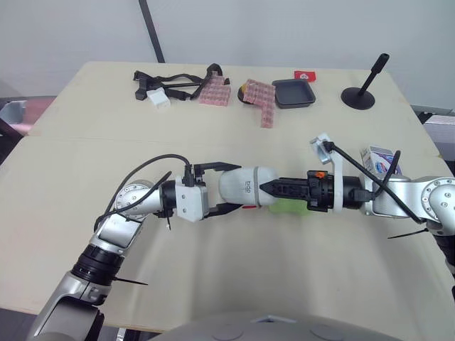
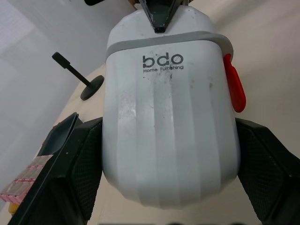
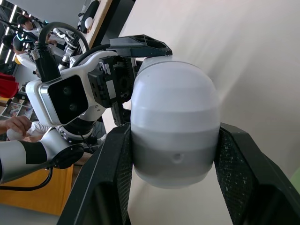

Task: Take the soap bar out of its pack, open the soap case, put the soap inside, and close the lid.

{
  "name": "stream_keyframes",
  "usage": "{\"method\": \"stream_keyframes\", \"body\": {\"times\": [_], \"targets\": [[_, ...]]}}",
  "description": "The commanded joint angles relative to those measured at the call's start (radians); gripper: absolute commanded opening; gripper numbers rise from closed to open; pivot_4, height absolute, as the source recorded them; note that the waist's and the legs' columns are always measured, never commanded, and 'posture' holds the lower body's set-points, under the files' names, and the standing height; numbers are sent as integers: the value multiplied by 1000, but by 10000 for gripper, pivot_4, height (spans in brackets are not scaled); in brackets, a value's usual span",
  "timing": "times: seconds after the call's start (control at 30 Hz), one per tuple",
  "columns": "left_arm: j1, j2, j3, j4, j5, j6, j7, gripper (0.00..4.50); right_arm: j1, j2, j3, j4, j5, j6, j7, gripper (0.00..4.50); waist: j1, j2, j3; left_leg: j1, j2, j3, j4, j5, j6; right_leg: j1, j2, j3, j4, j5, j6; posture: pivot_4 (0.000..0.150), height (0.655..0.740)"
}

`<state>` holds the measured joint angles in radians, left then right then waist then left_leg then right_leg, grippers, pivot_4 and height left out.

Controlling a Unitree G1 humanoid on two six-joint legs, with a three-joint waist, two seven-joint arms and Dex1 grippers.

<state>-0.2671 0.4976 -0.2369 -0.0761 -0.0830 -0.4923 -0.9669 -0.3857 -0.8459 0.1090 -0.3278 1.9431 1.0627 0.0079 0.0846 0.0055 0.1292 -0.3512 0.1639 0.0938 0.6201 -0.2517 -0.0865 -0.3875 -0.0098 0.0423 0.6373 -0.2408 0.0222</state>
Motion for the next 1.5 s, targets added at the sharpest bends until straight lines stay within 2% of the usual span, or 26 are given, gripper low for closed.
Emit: {"method": "stream_keyframes", "body": {"times": [0.03,0.87,1.2,1.5], "targets": [[-10,4,3,-25,-10,-4,15,34685,-16,-3,-9,-17,23,0,7,19882,0,0,0,0,0,0,0,0,0,0,0,0,0,0,0,1500,7374],[-9,-1,-2,-30,-21,21,21,34685,32,14,-56,3,18,36,167,19882,1,0,0,-1,0,0,1,0,0,0,0,0,0,0,0,1500,7374],[-4,5,-4,-38,-26,38,22,34685,40,-12,-83,25,-8,40,178,19882,1,0,0,-1,0,0,1,0,0,0,0,0,0,0,0,1500,7374],[-6,8,-5,-31,-28,56,16,34685,104,-92,-158,41,-14,57,217,19882,7,0,0,-2,1,0,2,0,0,0,0,0,0,0,0,1500,7374]]}}
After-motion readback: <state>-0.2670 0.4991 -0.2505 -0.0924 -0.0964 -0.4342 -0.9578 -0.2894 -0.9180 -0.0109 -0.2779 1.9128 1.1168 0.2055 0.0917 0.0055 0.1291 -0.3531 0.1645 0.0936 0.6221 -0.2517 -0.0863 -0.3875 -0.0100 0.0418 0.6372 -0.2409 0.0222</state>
